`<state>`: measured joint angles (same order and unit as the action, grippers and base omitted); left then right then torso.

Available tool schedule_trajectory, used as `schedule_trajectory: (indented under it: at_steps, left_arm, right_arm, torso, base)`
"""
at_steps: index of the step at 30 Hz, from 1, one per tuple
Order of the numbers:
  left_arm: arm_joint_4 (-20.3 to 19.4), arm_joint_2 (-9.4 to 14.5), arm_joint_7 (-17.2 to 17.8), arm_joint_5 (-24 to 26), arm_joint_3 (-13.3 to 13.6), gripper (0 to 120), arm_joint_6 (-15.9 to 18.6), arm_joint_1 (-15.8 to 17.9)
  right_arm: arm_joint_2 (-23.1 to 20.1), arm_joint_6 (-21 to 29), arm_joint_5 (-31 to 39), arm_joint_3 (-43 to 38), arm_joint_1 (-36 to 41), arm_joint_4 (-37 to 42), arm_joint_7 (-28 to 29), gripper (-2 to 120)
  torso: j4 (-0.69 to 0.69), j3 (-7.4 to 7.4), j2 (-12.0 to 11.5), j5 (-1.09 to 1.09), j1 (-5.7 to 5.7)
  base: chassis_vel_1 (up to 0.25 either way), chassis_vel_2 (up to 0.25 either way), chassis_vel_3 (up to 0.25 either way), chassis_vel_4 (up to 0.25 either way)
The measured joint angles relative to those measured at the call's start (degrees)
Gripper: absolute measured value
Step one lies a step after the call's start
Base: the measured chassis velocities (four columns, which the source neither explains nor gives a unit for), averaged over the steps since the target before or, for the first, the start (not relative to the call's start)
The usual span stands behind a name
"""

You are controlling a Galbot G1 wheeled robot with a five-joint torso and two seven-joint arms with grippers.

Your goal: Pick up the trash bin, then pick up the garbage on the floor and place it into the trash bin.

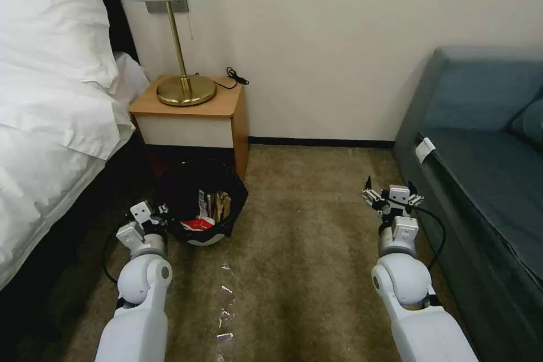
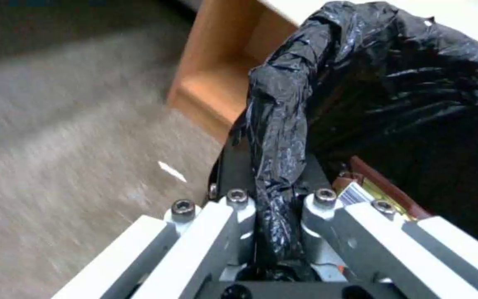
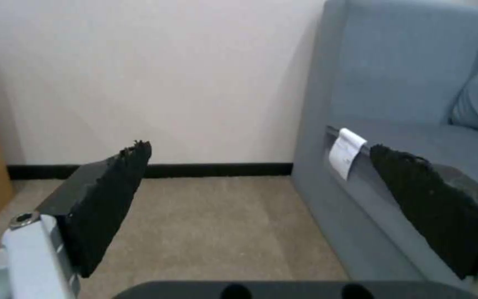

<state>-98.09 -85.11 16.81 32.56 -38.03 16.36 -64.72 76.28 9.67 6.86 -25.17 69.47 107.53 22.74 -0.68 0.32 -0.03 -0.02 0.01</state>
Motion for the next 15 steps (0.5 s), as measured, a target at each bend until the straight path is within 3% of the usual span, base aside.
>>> schedule_trajectory:
  at_steps: [2, 3, 8, 15]
  left_arm:
    - [2.59, -0.11, 2.02, 7.25, 0.37, 4, 0.80, 1.84]
    - [3.70, -0.28, 2.39, 8.38, 0.36, 4, 0.91, 2.43]
    - [8.39, -0.78, 3.25, 9.47, -0.40, 4, 0.90, 4.61]
    - [10.24, -1.30, 3.16, 8.63, -2.44, 4, 0.04, 4.91]
  right_arm:
    - [0.35, -0.85, -0.33, 0.00, 0.91, 0.50, -0.87, 100]
    - [0.47, -1.16, -0.42, 0.01, 1.13, 0.58, -0.98, 100]
    - [0.10, -2.94, -1.05, 0.30, 2.08, 0.67, -1.76, 100]
    - [0.12, -4.62, -1.96, 1.36, 1.95, 0.11, -3.07, 99]
  torso:
    - [-0.01, 0.00, 0.00, 0.01, 0.00]
    - [-0.01, 0.00, 0.00, 0.00, 0.00]
    - [-0.01, 0.00, 0.00, 0.00, 0.00]
    - [0.00, 0.00, 0.00, 0.00, 0.00]
  base:
    - [0.000, 0.000, 0.000, 0.000]
    - [0.000, 0.000, 0.000, 0.000]
    - [0.000, 0.000, 0.000, 0.000]
    - [0.000, 0.000, 0.000, 0.000]
